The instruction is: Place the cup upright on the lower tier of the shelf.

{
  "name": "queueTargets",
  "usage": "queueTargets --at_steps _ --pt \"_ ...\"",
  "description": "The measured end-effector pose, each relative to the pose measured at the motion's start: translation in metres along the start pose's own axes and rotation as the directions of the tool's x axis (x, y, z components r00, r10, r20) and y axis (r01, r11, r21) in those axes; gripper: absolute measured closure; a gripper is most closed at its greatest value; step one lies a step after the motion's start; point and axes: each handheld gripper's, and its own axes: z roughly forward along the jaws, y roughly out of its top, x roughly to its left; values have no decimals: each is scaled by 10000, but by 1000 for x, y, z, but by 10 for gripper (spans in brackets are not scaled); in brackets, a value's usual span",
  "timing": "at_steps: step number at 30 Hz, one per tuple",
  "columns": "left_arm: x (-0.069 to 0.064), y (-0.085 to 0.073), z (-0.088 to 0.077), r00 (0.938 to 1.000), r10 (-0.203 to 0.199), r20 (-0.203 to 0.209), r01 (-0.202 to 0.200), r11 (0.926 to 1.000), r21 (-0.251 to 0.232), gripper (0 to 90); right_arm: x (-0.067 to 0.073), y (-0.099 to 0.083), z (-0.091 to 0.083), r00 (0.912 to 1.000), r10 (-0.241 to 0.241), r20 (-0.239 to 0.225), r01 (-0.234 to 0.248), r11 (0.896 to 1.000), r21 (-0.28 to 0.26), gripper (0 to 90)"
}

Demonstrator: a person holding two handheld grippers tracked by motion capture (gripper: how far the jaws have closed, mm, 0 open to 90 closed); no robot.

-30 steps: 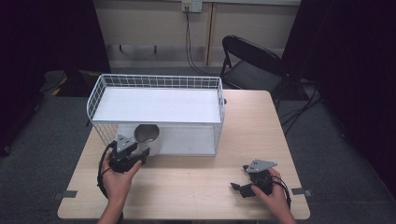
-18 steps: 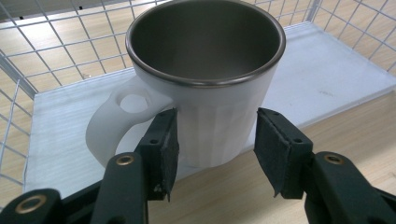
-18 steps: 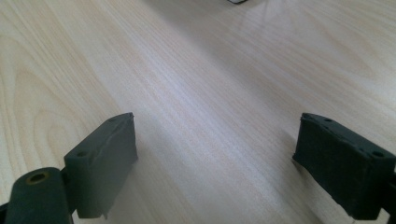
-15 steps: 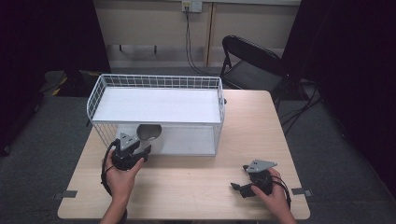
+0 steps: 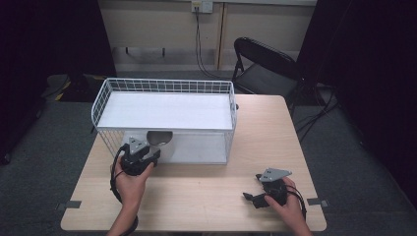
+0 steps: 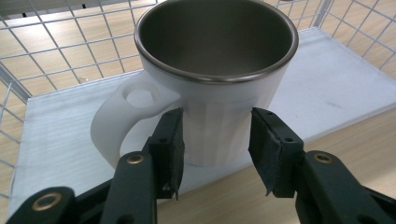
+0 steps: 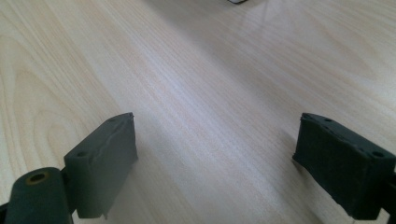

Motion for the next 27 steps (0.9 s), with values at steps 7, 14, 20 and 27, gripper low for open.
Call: queueTargets --at_steps 7,14,20,27 --pt "-4 0 5 9998 -54 193 55 10000 -38 506 0 0 0 10000 3 -2 -3 10000 -2 118" --pt "-6 -3 -2 9955 274 907 -277 9996 30 320 0 0 0 10000 -19 -20 19 10000 2 117" --pt "-5 -8 -9 9863 667 1506 -681 9977 38 250 0 0 0 10000 -14 -21 14 10000 0 117" --pt "-1 -14 -19 9676 939 2346 -1005 9948 163 198 -1 0 0 10000 -16 -49 16 10000 13 117"
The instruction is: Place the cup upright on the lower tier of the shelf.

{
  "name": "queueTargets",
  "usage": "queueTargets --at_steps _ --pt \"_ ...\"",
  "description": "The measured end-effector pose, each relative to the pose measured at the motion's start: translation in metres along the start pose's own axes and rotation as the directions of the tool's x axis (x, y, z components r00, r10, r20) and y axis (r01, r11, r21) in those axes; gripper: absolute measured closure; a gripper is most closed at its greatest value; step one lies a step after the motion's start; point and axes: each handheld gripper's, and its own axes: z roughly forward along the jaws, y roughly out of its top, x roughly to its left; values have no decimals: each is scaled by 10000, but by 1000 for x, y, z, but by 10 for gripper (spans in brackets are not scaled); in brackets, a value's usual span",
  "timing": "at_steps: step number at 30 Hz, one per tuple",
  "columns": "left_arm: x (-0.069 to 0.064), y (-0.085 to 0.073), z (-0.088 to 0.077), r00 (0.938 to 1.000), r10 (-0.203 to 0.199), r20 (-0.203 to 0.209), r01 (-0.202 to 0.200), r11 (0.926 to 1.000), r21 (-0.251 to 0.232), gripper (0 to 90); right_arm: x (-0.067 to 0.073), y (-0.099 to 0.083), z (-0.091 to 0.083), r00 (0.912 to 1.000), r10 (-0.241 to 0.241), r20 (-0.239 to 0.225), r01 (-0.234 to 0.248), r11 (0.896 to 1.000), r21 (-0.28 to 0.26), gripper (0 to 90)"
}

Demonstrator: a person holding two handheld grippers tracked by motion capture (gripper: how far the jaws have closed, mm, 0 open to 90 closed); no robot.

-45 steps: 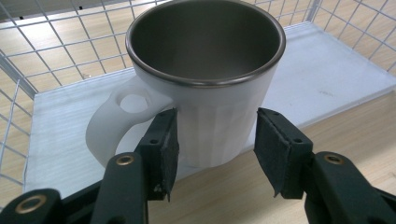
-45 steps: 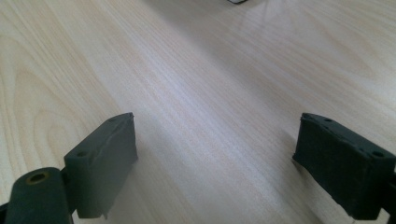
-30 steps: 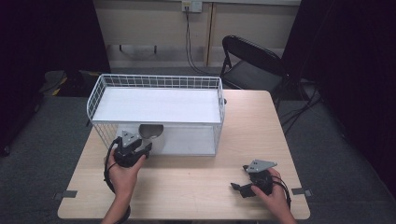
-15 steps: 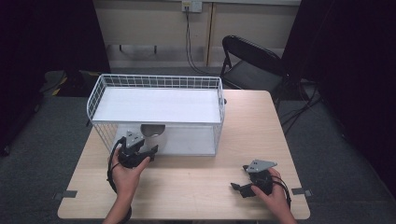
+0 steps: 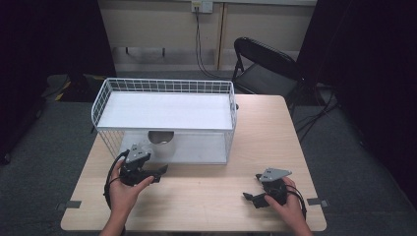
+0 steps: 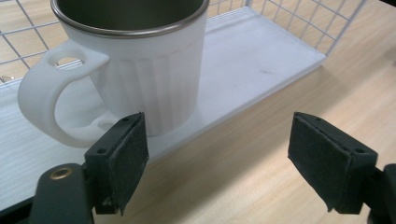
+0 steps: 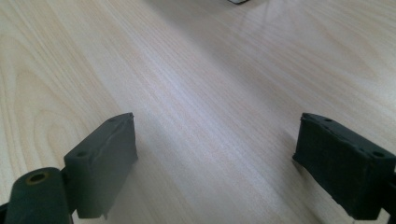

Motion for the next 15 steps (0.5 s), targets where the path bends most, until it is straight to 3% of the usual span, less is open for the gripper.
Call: queueTargets --at_steps 3,10,15 --pt "1 -5 -4 9981 109 606 -111 9999 23 156 0 0 0 10000 -14 -9 14 10000 -7 117" --pt "3 -14 -7 9962 269 833 -303 9987 400 161 0 0 0 10000 -4 -2 4 10000 5 117" --pt "6 -19 -13 9962 366 788 -400 9983 421 161 0 0 0 10000 -8 0 8 10000 6 117"
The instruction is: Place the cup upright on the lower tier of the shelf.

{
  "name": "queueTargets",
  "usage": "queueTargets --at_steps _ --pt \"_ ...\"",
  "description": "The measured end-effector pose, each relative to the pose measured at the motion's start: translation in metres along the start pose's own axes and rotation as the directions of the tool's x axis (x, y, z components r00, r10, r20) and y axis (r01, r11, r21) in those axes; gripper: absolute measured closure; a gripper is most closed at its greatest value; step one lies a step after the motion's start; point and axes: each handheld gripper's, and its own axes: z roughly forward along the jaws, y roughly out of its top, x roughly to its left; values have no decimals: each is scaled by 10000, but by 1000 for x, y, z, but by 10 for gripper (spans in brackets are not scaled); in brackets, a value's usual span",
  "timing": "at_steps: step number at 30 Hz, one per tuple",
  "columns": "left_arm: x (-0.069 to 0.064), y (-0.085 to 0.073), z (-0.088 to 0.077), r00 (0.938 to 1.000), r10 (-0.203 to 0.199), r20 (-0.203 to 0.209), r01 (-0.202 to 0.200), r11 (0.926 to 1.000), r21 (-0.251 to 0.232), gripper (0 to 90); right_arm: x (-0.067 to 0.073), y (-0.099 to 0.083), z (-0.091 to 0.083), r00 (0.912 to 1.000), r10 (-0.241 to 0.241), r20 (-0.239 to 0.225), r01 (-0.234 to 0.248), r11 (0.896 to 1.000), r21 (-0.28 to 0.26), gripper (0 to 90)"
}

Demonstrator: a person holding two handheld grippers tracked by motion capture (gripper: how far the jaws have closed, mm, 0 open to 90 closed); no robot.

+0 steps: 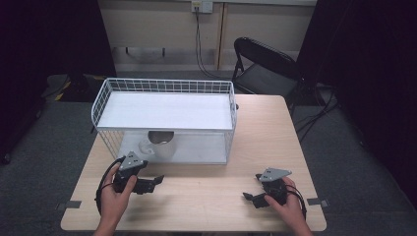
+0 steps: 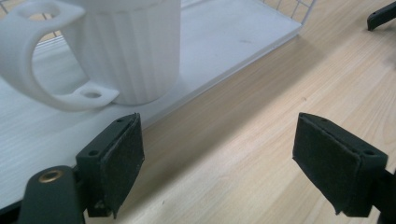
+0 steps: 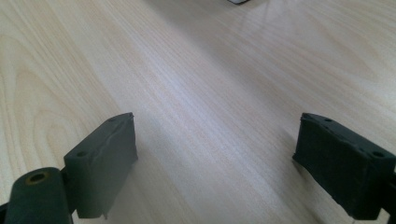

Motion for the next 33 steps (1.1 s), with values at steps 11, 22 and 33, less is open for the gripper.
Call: queueTargets --at_steps 11,22,33 --pt "6 -17 -8 9999 36 106 -36 10000 -6 160 0 0 0 10000 4 7 -4 10000 -2 118" --pt "11 -25 -16 9998 92 156 -92 10000 3 160 0 0 0 10000 -12 4 12 10000 -12 118" --pt "15 -35 -21 9994 204 283 -205 9998 22 160 0 0 0 10000 4 6 -4 10000 -3 117"
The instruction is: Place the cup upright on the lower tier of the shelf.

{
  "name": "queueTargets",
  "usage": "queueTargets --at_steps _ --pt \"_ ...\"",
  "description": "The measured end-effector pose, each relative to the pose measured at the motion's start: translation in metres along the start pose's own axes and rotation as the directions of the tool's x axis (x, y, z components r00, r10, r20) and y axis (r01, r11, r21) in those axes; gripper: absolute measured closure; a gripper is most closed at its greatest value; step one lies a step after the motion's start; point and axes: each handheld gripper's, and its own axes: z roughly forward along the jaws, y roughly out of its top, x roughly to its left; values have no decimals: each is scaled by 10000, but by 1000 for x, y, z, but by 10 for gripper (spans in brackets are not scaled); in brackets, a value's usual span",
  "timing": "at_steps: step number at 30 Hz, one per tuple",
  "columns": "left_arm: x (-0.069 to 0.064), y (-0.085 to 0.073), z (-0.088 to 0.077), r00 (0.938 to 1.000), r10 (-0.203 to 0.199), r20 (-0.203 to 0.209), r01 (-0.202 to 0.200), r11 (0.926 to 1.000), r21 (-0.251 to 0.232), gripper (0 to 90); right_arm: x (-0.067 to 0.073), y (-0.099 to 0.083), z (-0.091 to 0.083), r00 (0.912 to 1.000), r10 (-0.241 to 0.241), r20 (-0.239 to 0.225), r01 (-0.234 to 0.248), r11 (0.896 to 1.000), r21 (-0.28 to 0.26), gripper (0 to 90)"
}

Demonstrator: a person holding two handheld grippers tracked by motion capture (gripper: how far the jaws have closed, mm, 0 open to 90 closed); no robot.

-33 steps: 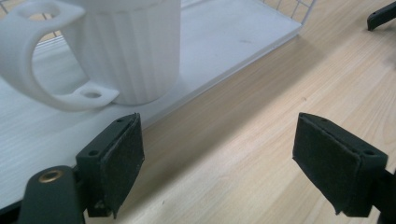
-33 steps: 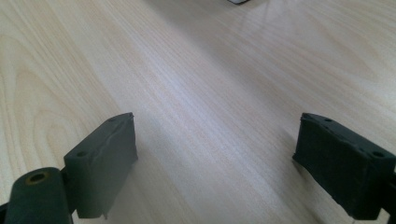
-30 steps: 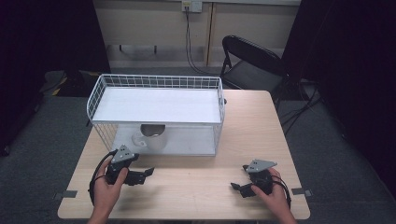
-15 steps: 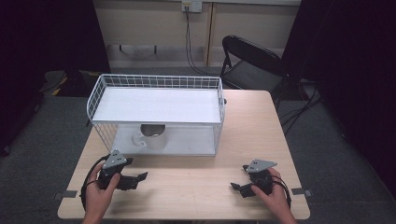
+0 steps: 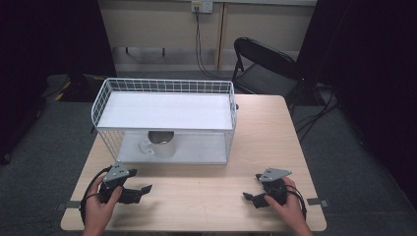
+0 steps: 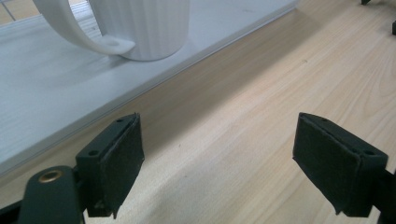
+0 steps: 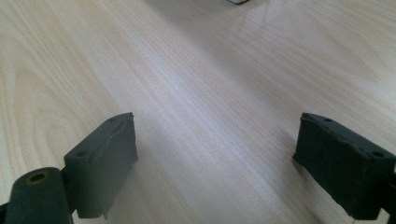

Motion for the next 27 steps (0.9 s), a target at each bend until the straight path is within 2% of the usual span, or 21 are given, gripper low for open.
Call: queueTargets --at_steps 15,21,24,27 --pt "9 -15 -1 9999 -41 126 40 10000 63 160 0 0 0 10000 -15 -2 15 10000 -10 118" --pt "12 -22 1 10000 -54 46 53 9996 277 160 0 0 0 10000 -15 -1 15 10000 -9 118" --pt "13 -27 1 9998 141 -159 -137 9996 267 161 0 0 0 10000 -15 -3 15 10000 -10 117" --pt "14 -28 1 9997 143 -176 -137 9993 338 162 0 0 0 10000 2 -2 -2 10000 1 118"
